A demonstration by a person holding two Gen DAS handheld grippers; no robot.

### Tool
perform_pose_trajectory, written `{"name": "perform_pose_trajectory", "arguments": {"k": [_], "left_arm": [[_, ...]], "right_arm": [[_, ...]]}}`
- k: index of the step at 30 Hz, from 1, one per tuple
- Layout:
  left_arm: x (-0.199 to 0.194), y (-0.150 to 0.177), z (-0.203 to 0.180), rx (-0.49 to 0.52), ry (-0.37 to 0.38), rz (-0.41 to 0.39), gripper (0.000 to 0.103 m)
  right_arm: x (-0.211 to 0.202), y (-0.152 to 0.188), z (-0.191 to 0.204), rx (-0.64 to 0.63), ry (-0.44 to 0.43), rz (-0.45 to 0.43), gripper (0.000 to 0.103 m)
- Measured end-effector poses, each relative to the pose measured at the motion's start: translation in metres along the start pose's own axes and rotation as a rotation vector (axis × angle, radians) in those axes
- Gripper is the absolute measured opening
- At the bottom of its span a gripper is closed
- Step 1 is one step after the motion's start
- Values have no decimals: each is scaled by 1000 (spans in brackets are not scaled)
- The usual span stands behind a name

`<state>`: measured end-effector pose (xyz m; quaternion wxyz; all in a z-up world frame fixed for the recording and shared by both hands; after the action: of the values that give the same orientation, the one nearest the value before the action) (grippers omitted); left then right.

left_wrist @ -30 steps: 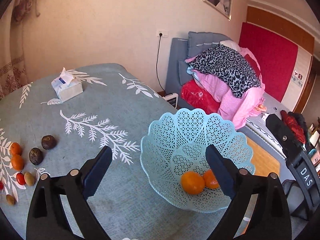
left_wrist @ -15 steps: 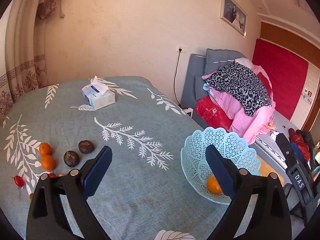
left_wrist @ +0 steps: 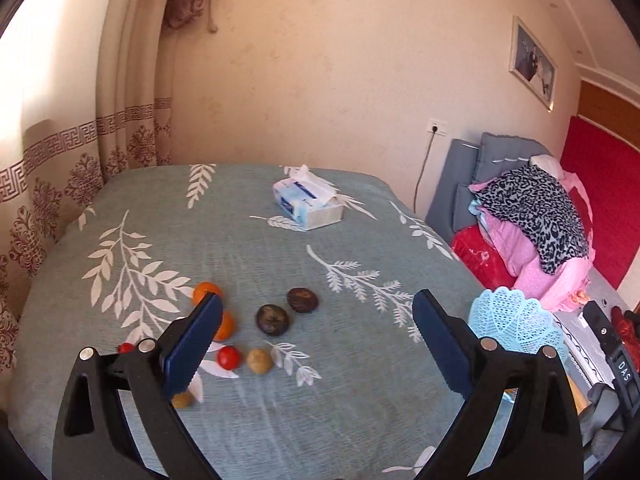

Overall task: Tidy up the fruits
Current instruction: 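Move the left gripper back to the fruit toward the red tomato, then close the left gripper on the red tomato and lift it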

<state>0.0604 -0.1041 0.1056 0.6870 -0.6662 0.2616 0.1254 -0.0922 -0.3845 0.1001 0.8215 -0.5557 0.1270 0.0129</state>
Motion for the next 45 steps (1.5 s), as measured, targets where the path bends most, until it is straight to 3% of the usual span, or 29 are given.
{"name": "perform_pose_trajectory", "arguments": {"k": [9, 14, 24, 32, 38, 45], "left_arm": [[23, 15, 110, -81, -163, 42, 95], [49, 35, 160, -143, -236, 110, 95], [100, 74, 177, -97, -283, 219, 95], [133, 98, 182, -97, -300, 321, 63], [131, 99, 186, -100, -309, 309, 32], [116, 88, 189, -129, -294, 249, 29]], "right_arm": [[31, 11, 52, -29, -88, 87, 100], [52, 29, 78, -53, -119, 148, 100], [83, 67, 99, -89, -156, 268, 100], [113, 91, 129, -123, -213, 361, 100], [140, 106, 159, -145, -285, 428, 100], [173, 131, 214, -211, -405, 508, 100]]}}
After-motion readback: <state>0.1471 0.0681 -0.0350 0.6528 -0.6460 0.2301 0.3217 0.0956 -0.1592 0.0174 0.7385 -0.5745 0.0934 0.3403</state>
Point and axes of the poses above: each gripper's, at about its wrist camera, not at the fingertips, and x roughly the way its jaws point, z to its left, y to its underside, the point moved 9 cm from there along x, roughly the way its jaws point, and after that the axes turned 14 degrees about -y, right-handed, at the moved point
